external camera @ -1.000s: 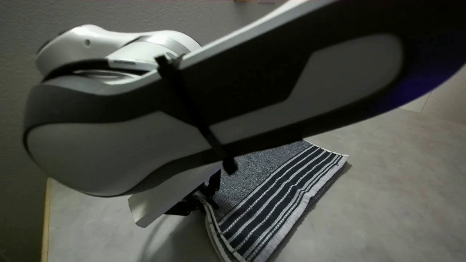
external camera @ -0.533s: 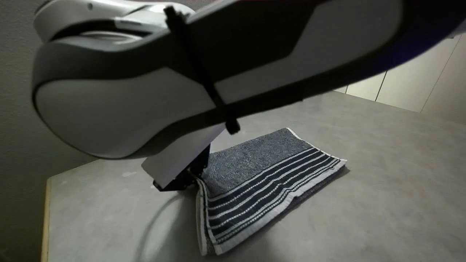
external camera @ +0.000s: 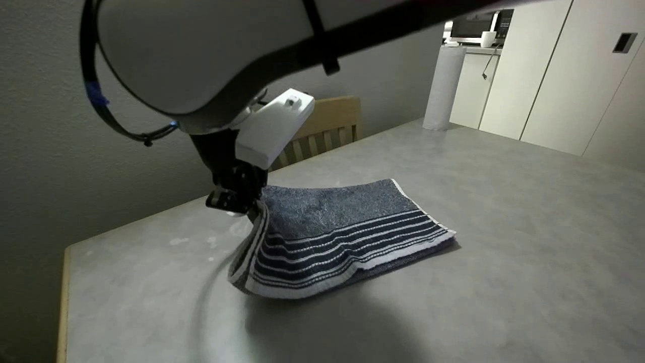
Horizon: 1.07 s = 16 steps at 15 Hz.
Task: Fold the towel
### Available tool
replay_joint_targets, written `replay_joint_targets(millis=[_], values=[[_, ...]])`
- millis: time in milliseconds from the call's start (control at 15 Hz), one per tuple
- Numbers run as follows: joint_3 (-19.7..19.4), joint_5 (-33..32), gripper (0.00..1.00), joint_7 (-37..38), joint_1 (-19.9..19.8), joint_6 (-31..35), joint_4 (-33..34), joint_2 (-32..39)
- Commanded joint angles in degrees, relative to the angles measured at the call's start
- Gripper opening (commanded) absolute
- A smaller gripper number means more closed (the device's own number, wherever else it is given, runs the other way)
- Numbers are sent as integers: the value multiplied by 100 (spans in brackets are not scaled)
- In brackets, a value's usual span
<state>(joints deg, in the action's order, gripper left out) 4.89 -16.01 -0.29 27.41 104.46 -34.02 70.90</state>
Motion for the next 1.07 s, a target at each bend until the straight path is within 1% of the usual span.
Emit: replay_joint_targets(millis=[0,333,467,600,800,933,1000], values=[[364,119,2,-1141,-304,399,-442,-312],[908,211,2,-2662,-667,897,-676,-368],[1160,243,2,-3245,-810,932,-864,-471],[1384,258,2,-3749,-956,794,-1162,-678],[1570,240,2,-3995,-1143,690,-1756,-1110],[1586,195,2,-3841,-1234,679,-2233,-1456],[1529,156,2,-3569,-1246,769,-2455,-1613]])
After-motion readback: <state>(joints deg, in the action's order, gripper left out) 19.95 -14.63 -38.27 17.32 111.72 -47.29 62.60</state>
